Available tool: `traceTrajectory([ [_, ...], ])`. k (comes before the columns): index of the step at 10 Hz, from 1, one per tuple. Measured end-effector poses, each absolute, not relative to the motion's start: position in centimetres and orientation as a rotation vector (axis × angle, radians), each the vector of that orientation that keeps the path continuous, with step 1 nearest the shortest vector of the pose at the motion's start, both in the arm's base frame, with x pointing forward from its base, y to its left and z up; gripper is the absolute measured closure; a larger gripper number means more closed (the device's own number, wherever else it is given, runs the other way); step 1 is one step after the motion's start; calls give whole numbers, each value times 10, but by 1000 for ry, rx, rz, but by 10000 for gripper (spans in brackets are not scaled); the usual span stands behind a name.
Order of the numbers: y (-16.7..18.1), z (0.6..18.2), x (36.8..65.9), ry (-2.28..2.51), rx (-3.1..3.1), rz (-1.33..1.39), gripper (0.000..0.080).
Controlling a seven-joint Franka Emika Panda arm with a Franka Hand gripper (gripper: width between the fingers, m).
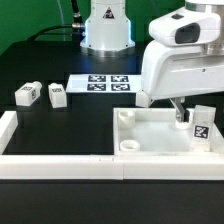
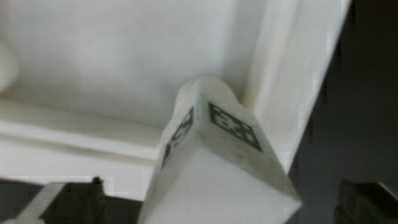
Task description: Assemble square table
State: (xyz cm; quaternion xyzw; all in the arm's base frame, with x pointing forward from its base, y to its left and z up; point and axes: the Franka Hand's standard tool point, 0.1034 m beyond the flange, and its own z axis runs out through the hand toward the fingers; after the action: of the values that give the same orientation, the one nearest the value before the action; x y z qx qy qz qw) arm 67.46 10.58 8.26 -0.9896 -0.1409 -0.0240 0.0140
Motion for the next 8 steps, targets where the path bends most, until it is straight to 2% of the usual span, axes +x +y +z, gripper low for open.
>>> traceTrajectory([
  [8,100,82,675,-1393,-2839,-67,150],
])
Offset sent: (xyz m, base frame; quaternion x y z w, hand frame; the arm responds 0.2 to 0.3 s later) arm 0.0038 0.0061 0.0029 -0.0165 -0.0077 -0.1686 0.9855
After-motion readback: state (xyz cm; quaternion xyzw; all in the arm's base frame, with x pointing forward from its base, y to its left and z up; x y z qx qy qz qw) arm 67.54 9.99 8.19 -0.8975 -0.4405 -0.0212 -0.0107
